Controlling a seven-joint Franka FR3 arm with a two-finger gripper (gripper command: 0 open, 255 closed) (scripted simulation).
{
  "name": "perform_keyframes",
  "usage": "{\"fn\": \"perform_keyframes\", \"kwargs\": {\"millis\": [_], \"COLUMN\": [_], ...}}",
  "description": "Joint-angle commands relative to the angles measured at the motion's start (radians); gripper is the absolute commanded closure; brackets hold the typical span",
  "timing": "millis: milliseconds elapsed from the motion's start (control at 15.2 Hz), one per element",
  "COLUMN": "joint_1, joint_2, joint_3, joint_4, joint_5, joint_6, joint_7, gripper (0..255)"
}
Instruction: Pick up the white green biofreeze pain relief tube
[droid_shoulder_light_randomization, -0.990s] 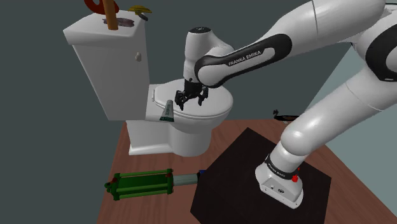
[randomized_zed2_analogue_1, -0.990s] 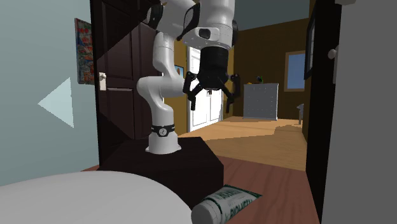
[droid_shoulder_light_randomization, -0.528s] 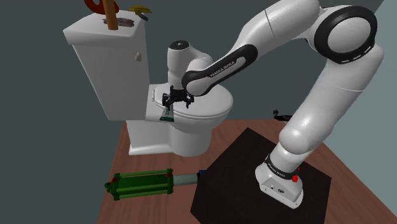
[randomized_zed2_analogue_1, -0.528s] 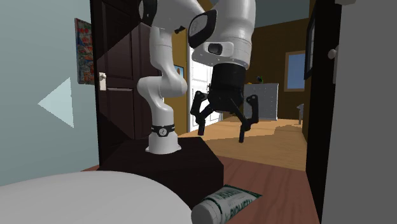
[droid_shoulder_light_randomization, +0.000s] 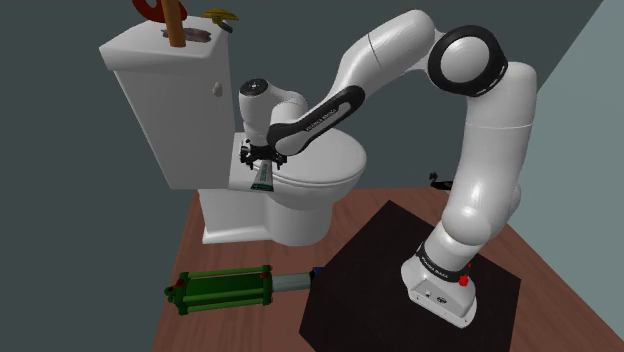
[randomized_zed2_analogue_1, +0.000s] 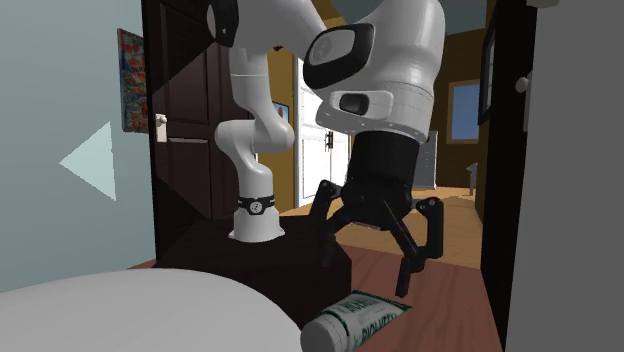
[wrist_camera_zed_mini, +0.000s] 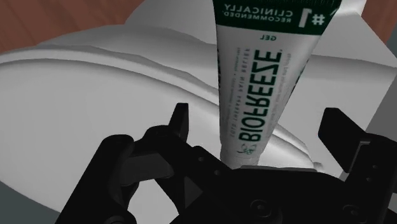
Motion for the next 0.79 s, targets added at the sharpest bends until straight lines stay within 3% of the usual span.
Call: {"fn": "perform_keyframes", "kwargs": {"millis": [0, 528, 594, 726], "joint_1": [0.014, 0.031, 0.032, 0.031], "joint_2": [0.031, 0.083, 0.086, 0.086], "joint_3": [-0.016, -0.040, -0.041, -0.041], "joint_4": [0.017, 0.015, 0.018, 0.017], "joint_5": [-0.028, -0.077, -0.078, -0.078], "joint_6": [0.006, 0.048, 0.048, 0.048], "joint_7": [0.034, 0.078, 0.078, 0.078], "gripper": [0, 0, 255, 255]}}
